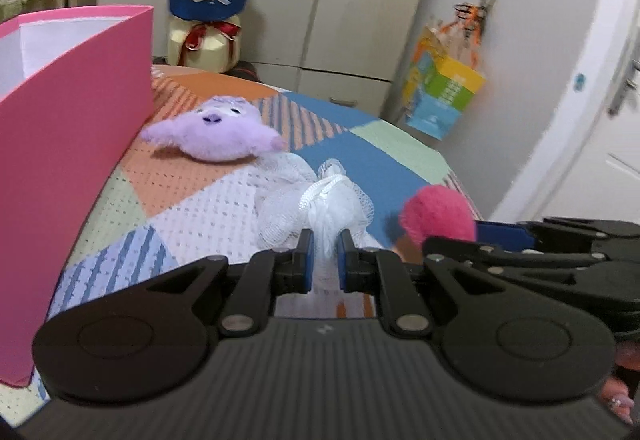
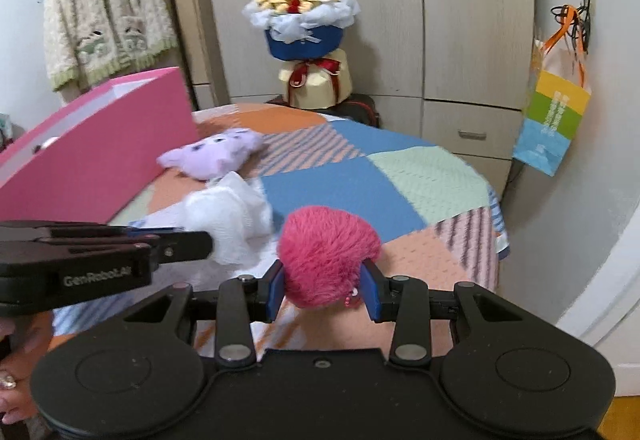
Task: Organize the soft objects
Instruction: 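Lift the mesh puff with the left gripper while the right lifts the pompom, then carry the mesh puff and pompom with both grippers over the pink shoebox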
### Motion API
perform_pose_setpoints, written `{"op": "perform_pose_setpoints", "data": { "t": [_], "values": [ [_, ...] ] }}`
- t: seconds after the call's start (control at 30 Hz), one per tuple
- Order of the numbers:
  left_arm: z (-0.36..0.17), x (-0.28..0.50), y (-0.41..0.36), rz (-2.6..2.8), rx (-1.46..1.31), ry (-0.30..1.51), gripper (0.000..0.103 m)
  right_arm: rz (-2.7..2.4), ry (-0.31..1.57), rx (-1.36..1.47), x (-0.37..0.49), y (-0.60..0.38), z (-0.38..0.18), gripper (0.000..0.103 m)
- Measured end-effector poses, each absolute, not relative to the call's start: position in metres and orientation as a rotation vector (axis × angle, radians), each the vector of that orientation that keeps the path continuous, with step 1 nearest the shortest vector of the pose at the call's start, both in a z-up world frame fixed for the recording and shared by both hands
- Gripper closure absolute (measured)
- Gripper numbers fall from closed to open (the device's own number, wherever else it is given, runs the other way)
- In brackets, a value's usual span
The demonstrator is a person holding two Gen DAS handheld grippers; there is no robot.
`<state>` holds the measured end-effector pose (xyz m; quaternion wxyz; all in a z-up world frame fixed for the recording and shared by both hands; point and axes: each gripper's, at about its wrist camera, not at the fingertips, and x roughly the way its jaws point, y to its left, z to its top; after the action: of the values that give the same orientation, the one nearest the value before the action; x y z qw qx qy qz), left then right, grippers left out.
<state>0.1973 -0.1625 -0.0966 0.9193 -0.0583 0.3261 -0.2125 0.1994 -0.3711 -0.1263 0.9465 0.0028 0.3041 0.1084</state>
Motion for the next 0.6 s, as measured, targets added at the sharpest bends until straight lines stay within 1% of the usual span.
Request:
{"op": "perform_pose_setpoints", "data": {
  "t": [0.27, 0.6],
  "values": [
    [-0.093, 0.17, -0.128, -0.526, -0.107, 0.665, 0.093, 0.213, 0.609, 0.001, 0.163, -0.352, -0.128, 0.059],
    [-0.084, 0.144, -0.079, -0.583, -0.103, 0.765, 0.093, 0.262, 0.662, -0.063, 0.121, -0.322, -0.121, 0.059]
  ]
}}
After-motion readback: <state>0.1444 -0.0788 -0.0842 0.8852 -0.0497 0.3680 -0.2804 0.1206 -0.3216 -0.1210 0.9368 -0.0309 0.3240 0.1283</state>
